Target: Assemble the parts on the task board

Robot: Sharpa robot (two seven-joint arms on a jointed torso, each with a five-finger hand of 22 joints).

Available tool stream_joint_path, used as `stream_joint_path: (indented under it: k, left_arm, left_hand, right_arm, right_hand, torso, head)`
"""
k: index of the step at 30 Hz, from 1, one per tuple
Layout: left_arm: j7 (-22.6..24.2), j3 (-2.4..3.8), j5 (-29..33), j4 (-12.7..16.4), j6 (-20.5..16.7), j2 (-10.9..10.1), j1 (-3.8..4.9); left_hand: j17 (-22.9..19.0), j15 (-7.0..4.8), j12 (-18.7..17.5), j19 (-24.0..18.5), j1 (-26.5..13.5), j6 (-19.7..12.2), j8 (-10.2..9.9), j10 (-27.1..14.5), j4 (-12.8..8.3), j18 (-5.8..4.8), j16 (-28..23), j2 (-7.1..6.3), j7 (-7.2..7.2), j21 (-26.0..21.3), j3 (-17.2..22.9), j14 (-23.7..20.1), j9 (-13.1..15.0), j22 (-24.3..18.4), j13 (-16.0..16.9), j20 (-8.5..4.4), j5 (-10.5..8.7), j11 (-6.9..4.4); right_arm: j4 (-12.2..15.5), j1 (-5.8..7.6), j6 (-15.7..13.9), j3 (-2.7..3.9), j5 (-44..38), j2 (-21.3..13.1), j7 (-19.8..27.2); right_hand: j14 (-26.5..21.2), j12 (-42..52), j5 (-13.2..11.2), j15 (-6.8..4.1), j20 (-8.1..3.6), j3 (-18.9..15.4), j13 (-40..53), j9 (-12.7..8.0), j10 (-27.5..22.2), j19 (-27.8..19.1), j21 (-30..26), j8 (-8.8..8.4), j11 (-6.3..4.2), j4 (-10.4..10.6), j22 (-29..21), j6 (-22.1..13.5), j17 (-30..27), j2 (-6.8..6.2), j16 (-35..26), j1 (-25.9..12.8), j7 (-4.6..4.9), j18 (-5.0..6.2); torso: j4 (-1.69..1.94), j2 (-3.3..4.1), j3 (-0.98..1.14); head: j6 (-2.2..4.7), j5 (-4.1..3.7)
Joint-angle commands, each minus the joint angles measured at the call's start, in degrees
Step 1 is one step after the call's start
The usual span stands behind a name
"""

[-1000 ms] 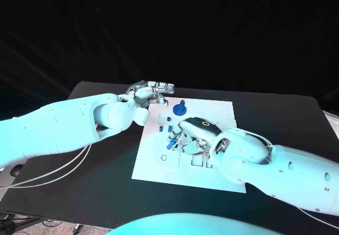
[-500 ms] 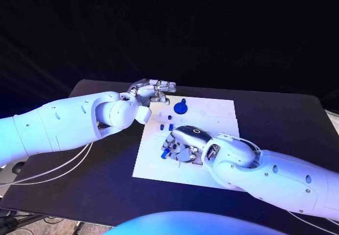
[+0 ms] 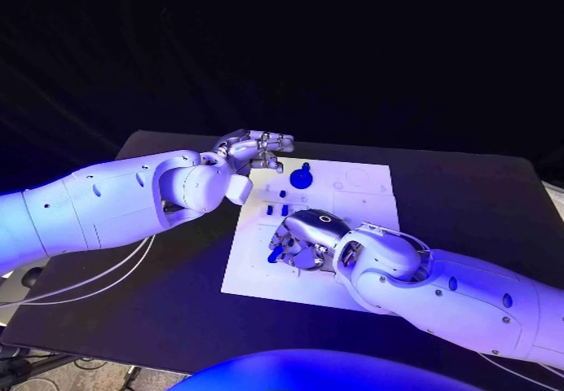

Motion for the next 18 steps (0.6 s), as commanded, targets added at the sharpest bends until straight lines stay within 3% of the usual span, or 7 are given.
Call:
stream_joint_path:
  k: [1,12,18]
  left_arm:
    - [0.2,0.04,-0.2,0.1,1.1,0.0,0.02]
    - [0.2,0.04,-0.2,-0.1,1.4,0.0,0.01]
    - [0.2,0.04,-0.2,-0.1,1.4,0.1,0.01]
  left_hand:
    - [-0.1,-0.02,0.1,0.0,0.4,-0.4,0.2,-0.6,-0.4,0.67,-0.3,0.25,0.11,-0.4,-0.1,-0.6,0.0,-0.1,0.0,0.21,0.39,-0.03]
    - [-0.1,0.00,0.1,0.0,0.4,-0.5,0.2,-0.6,-0.4,0.66,-0.3,0.20,0.14,-0.4,-0.2,-0.6,0.0,-0.1,-0.1,0.21,0.36,0.00]
    - [-0.1,0.00,0.1,0.0,0.4,-0.5,0.2,-0.6,-0.4,0.66,-0.3,0.20,0.14,-0.4,-0.2,-0.6,0.0,-0.1,-0.1,0.21,0.36,0.00]
  right_arm:
    - [0.3,-0.21,-0.7,-0.10,-3.3,-0.3,-2.8]
    - [1.0,-0.26,-0.5,-0.07,-4.4,-1.3,-2.7]
    - [1.0,-0.24,3.1,-0.06,-4.6,-0.7,-3.0]
  right_hand:
    - [1.7,-0.2,0.2,-0.23,-0.15,0.1,0.0,0.1,0.3,0.2,0.3,0.12,0.17,0.3,0.0,0.3,0.0,0.12,0.2,-0.3,-0.14,-0.40]
    - [1.7,-0.2,0.2,-0.25,-0.14,0.1,0.0,0.1,0.3,0.2,0.3,0.13,0.16,0.3,0.0,0.4,0.0,0.05,0.2,-0.3,-0.15,-0.40]
    - [1.7,-0.3,0.1,-0.25,-0.12,0.0,0.0,0.1,0.4,0.1,0.3,0.10,0.19,0.3,-0.1,0.4,-0.2,-0.16,0.1,-0.5,-0.14,-0.37]
  torso:
    - [0.00,0.06,0.02]
    - [-0.03,0.01,0.00]
    - [-0.01,-0.02,-0.02]
  head:
    - [-0.14,0.09]
    - [-0.38,0.22]
    - [-0.43,0.17]
